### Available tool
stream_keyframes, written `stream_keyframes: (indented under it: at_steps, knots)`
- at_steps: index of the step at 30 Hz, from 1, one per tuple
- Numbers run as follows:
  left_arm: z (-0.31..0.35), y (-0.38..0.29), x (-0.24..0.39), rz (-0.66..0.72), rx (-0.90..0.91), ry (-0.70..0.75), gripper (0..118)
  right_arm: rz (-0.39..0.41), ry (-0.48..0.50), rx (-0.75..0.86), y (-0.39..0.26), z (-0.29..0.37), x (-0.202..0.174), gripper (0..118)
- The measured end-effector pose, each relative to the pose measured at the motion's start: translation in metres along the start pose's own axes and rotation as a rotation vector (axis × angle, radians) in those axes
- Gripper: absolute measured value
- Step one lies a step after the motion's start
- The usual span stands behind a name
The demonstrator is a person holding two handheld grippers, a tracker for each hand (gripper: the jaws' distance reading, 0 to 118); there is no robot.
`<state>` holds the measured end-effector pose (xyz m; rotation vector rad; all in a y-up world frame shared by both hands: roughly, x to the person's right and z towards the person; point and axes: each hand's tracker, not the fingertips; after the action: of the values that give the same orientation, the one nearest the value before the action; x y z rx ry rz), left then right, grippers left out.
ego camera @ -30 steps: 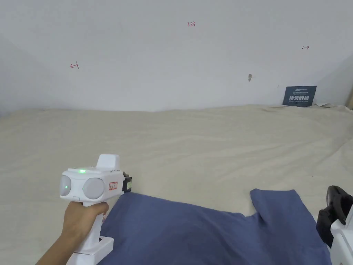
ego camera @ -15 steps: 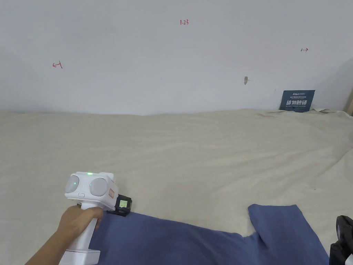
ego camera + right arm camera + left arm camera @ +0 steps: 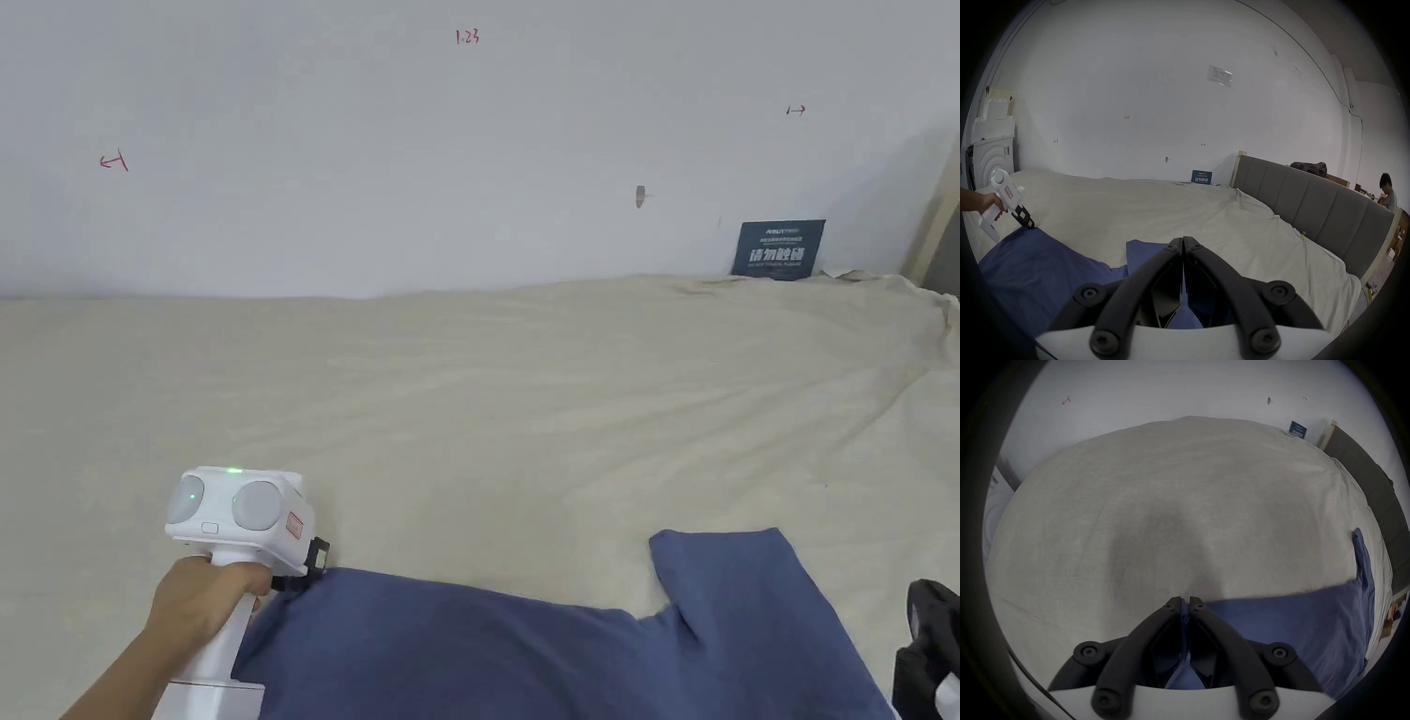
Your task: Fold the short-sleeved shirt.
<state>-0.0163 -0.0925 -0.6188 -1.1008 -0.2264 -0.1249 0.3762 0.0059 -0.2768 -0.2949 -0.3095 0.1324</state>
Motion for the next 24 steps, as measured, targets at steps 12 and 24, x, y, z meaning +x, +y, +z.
stream_keyframes:
  at_steps: [12, 24]
  knots:
    - [0.112, -0.043, 0.002, -0.053, 0.229, -0.084, 2, -0.093, 0.135, -0.352, 0.017, -0.14, 0.036, 3]
    - [0.146, -0.066, -0.002, -0.068, 0.268, -0.09, 2, -0.248, 0.072, -0.699, -0.045, -0.198, 0.031, 101]
